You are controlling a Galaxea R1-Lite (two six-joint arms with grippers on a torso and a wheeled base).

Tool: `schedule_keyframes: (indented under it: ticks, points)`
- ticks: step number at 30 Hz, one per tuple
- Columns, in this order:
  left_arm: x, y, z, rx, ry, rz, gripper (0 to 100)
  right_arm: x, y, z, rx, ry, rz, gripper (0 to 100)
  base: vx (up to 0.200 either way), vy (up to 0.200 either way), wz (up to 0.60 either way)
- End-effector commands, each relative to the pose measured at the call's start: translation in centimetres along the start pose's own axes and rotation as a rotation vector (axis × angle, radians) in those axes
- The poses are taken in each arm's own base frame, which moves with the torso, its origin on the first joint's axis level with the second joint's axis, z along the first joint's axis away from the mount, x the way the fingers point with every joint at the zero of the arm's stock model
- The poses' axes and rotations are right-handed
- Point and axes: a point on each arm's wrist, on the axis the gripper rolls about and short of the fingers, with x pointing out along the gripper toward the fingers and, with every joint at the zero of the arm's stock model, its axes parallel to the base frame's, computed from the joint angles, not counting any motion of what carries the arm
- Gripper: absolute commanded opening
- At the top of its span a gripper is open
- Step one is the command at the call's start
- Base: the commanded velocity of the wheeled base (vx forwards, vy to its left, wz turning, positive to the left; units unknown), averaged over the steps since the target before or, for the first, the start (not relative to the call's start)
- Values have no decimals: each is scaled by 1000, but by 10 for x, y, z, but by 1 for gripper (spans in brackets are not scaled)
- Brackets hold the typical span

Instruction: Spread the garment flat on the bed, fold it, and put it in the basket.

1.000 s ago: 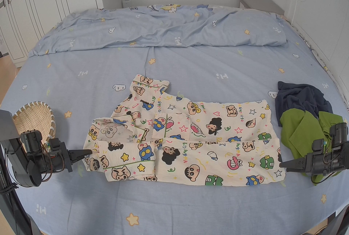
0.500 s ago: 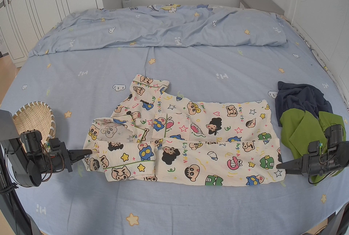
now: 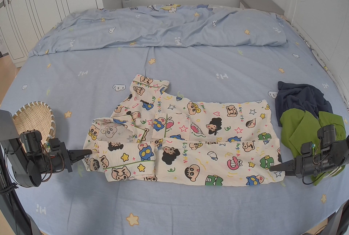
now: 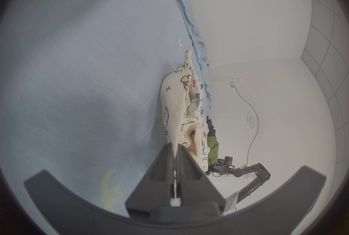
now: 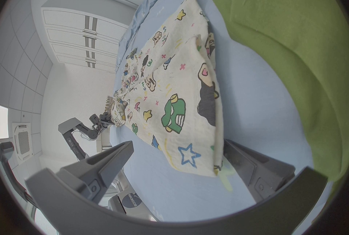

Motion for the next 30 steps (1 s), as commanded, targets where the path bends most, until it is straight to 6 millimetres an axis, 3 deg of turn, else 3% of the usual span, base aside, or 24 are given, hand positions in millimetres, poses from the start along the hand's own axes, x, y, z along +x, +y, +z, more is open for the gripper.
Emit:
schedule_keyframes:
  ticks: [1, 13, 14, 30]
  points:
    - [0, 0, -1, -1, 0, 0, 0, 7, -4, 2, 9, 19, 6, 100, 0, 0, 0]
    - [-1, 0, -1, -2, 0, 1, 0, -4, -14, 12, 30, -34, 99, 100, 0, 0, 0]
    - [-1, 0, -1, -2, 0, 1, 0, -4, -14, 12, 30, -34, 99, 0, 0, 0, 0]
    - [-1, -1, 0, -3, -1, 0, 0, -3, -22, 16, 53, -39, 92, 0, 0, 0, 0]
